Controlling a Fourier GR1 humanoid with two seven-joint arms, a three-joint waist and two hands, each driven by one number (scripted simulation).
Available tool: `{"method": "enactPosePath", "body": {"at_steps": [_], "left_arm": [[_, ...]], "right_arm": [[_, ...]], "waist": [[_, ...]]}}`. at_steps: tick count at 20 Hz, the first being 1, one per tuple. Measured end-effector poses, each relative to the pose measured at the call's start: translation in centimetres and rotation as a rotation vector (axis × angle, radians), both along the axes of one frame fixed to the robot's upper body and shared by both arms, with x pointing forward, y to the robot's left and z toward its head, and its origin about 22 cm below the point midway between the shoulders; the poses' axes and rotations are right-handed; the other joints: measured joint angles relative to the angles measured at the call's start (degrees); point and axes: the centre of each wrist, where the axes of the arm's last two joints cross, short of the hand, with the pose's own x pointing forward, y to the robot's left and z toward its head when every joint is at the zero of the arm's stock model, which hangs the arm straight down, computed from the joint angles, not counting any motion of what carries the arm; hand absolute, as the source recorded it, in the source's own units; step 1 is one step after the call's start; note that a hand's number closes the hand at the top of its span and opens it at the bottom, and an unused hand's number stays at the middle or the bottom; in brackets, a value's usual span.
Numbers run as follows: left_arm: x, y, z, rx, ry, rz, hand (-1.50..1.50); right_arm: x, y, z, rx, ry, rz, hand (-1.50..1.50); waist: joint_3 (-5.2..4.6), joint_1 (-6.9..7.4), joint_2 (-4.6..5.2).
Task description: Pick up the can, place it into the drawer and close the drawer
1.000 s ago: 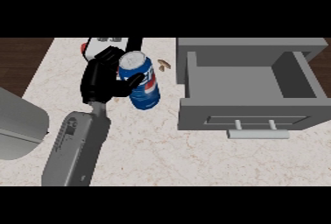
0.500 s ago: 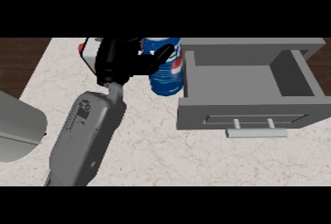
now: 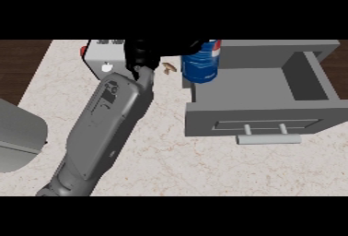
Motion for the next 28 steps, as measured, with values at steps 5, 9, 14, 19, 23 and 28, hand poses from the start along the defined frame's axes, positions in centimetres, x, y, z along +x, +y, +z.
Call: {"method": "enactPosePath", "body": {"at_steps": [5, 9, 14, 19, 23, 28], "left_arm": [[1.2, -2.1, 1.5, 0.011, 0.003, 0.005, 1.50], [1.7, -3.4, 2.2, 0.025, 0.007, -0.003, 1.50], [2.0, -5.3, 2.3, 0.040, 0.015, -0.005, 1.50], [2.3, -6.7, 2.5, 0.049, 0.027, -0.013, 1.50], [2.5, -7.5, 2.2, 0.064, 0.044, -0.009, 1.50], [3.1, -7.8, 1.7, 0.090, 0.057, 0.006, 1.50]], "right_arm": [[0.5, 0.2, 0.5, 0.001, -0.013, 0.010, -1.50], [0.6, 0.1, 0.0, -0.002, -0.004, 0.005, -1.50], [1.1, 0.2, 0.2, 0.000, -0.010, 0.011, -1.50], [1.4, -0.1, 0.3, -0.001, -0.014, 0.018, -1.50], [1.7, 0.1, 0.5, -0.006, -0.015, 0.029, -1.50], [2.2, 0.5, 0.9, -0.001, -0.023, 0.036, -1.50]], "waist": [[-0.02, -0.32, 0.11], [0.01, -0.42, 0.11], [0.02, -1.10, 0.25], [0.02, -1.63, 0.36], [0.04, -2.17, 0.50], [0.06, -2.64, 0.69]]}}
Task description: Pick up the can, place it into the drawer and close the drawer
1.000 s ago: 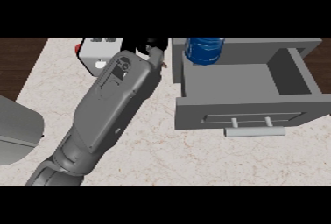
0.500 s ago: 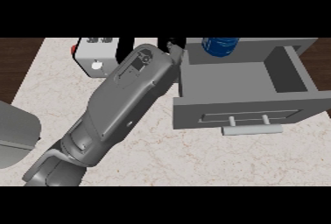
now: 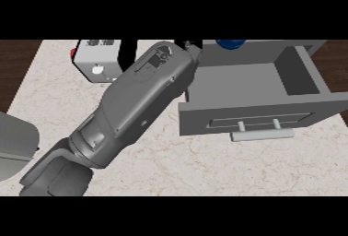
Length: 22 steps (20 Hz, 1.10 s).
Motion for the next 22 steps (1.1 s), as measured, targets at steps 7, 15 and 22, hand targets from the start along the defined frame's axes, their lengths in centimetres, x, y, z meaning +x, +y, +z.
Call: {"method": "enactPosePath", "body": {"at_steps": [7, 15, 22], "left_arm": [[0.1, -0.5, -1.1, 0.046, 0.025, 0.036, 1.50], [0.1, -0.4, -2.8, 0.088, 0.045, 0.090, -1.50], [0.4, -0.1, -3.6, 0.091, 0.050, 0.129, -1.50]], "right_arm": [[0.1, 0.0, 0.2, 0.000, 0.002, 0.014, -1.50], [1.0, 0.6, 0.3, 0.001, -0.006, 0.021, -1.50], [1.3, -0.2, 0.3, -0.004, -0.008, 0.016, -1.50]], "waist": [[0.03, -0.88, 0.15], [0.03, -1.26, 0.32], [0.03, -1.54, 0.45]]}}
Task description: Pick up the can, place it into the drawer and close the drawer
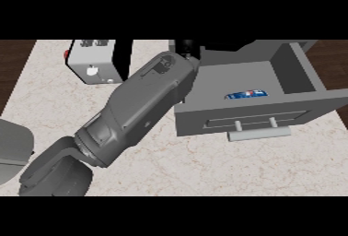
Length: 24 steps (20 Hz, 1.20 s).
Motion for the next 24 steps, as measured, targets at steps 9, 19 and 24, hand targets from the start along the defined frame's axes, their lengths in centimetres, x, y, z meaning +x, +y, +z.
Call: {"method": "enactPosePath", "body": {"at_steps": [9, 19, 24], "left_arm": [[0.1, 0.2, -0.3, -0.030, -0.026, 0.007, -1.50], [-0.2, -0.5, 0.8, -0.073, -0.092, 0.001, -1.50], [-0.4, -0.8, 1.1, -0.084, -0.106, 0.001, -1.50]], "right_arm": [[0.1, 0.3, 1.3, -0.108, -0.067, -0.002, -1.50], [1.9, 2.5, 3.9, -0.414, -0.202, 0.053, -1.50], [3.5, 4.2, 4.4, -0.550, -0.221, 0.054, -1.50]], "waist": [[-0.01, 0.21, 0.04], [-0.03, 1.41, 0.02], [-0.05, 2.87, -0.21]]}}
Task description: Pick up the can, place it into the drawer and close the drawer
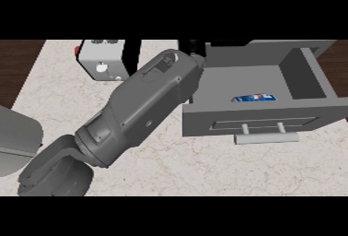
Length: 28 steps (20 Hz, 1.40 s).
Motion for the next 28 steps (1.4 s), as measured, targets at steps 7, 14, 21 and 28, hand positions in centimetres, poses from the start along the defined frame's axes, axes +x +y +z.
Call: {"method": "enactPosePath", "body": {"at_steps": [7, 14, 21, 28], "left_arm": [[-0.2, -0.1, 0.0, -0.021, 0.013, -0.014, -1.50], [0.0, 0.8, -0.2, -0.019, 0.034, -0.011, -1.50], [0.2, 1.8, 1.2, -0.003, 0.031, 0.010, -1.50], [0.6, 4.2, 1.8, 0.011, 0.033, 0.036, -1.50]], "right_arm": [[3.9, 3.4, -0.1, -0.162, -0.007, -0.020, -1.50], [9.2, 7.1, -1.5, -0.309, -0.027, -0.057, -1.50], [15.0, 9.8, -3.5, -0.481, -0.017, -0.055, -1.50], [19.5, 11.8, -6.5, -0.687, 0.017, -0.070, -1.50]], "waist": [[-0.05, 1.70, -0.25], [-0.07, 3.16, -0.60], [-0.07, 4.02, -0.83], [-0.07, 4.53, -0.87]]}}
